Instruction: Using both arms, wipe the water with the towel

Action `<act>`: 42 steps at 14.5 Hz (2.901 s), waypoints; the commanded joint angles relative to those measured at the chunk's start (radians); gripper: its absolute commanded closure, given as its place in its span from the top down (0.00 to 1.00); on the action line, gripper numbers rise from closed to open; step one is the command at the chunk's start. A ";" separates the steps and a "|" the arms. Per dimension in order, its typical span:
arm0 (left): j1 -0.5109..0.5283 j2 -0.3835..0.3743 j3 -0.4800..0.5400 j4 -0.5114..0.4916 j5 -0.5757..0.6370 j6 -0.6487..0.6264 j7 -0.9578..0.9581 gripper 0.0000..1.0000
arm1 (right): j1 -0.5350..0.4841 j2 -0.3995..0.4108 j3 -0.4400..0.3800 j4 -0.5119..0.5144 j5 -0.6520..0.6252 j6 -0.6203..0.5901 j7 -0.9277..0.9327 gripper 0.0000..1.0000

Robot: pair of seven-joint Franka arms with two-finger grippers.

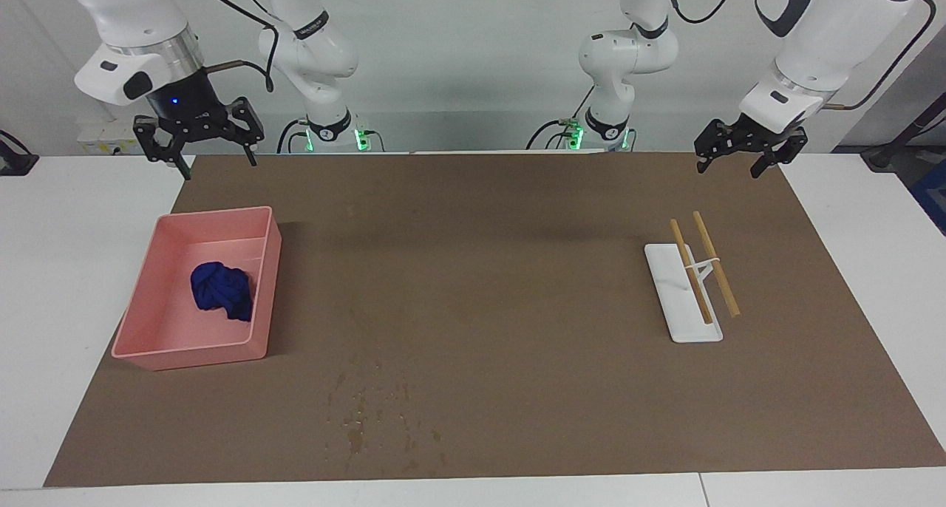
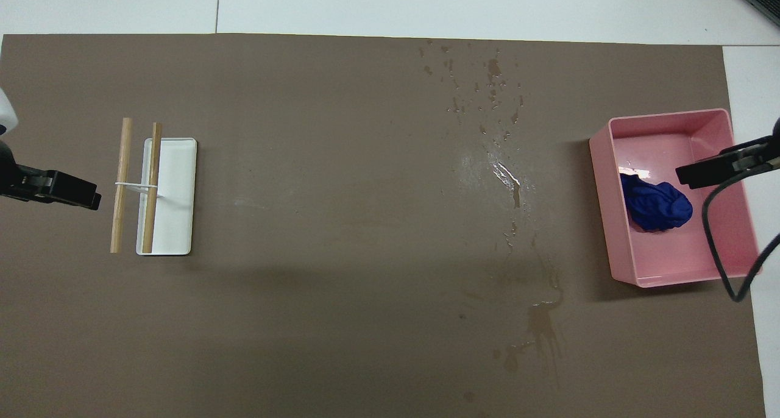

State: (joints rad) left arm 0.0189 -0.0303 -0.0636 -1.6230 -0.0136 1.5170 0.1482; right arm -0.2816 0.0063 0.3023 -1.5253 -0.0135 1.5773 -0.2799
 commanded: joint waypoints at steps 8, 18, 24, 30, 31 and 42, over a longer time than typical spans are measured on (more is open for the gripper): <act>0.001 -0.019 -0.001 -0.020 0.018 -0.006 -0.004 1.00 | 0.140 0.001 -0.094 -0.053 0.007 -0.049 0.093 1.00; 0.001 -0.019 -0.001 -0.020 0.018 -0.005 -0.004 1.00 | 0.291 -0.011 -0.282 -0.079 0.010 -0.006 0.091 1.00; 0.001 -0.019 -0.001 -0.020 0.018 -0.005 -0.004 1.00 | 0.305 -0.014 -0.282 -0.079 0.012 -0.022 0.102 1.00; 0.001 -0.019 -0.001 -0.020 0.018 -0.006 -0.004 1.00 | 0.305 -0.014 -0.282 -0.081 0.026 -0.010 0.149 1.00; 0.001 -0.019 -0.001 -0.020 0.018 -0.006 -0.004 1.00 | 0.306 -0.014 -0.282 -0.081 0.026 -0.010 0.149 1.00; 0.001 -0.019 -0.001 -0.020 0.018 -0.005 -0.004 1.00 | 0.311 -0.011 -0.284 -0.082 0.018 0.056 0.214 1.00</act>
State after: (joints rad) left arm 0.0189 -0.0303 -0.0636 -1.6230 -0.0135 1.5170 0.1482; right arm 0.0352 0.0075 0.0169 -1.5876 -0.0057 1.6116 -0.0875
